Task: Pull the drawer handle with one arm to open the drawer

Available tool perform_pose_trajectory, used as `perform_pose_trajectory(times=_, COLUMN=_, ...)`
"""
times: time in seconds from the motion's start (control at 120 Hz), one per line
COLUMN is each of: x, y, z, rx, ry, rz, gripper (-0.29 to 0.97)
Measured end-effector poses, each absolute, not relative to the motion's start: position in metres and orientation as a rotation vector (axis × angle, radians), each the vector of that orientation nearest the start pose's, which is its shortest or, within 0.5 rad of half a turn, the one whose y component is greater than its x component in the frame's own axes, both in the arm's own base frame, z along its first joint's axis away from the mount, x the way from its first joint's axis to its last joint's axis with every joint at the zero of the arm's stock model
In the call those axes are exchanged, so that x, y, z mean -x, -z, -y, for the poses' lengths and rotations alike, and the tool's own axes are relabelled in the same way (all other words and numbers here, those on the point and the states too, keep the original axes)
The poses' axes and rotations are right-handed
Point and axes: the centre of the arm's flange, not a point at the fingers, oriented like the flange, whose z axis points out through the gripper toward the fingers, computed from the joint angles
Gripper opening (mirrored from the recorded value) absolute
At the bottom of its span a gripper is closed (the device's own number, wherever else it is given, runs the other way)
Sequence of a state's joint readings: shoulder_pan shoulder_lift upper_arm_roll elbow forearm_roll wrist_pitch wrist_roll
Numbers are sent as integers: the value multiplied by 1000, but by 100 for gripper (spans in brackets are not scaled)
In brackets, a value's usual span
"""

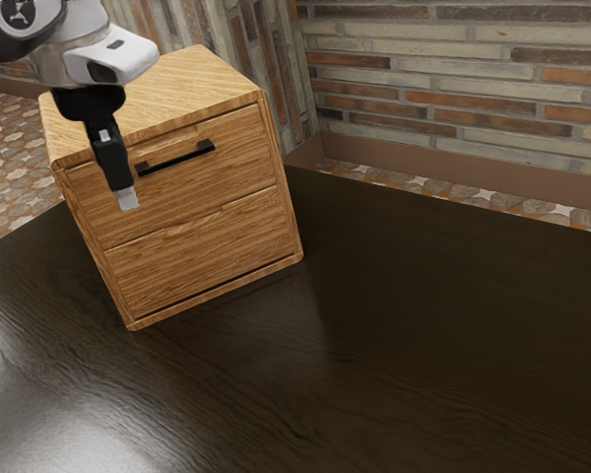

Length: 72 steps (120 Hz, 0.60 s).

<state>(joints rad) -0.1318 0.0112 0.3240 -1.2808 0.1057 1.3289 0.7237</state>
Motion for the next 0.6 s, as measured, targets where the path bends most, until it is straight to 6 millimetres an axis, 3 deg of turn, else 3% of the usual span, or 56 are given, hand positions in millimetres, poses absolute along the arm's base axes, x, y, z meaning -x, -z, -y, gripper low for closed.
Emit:
perform_pose_trajectory(times=0.3, x=-521, y=-721, z=-97, rx=2954, ry=11, rz=-840, gripper=67)
perform_pose_trajectory(times=0.6, x=-548, y=-703, z=-84, rx=2962, ry=4, rz=-617, gripper=68)
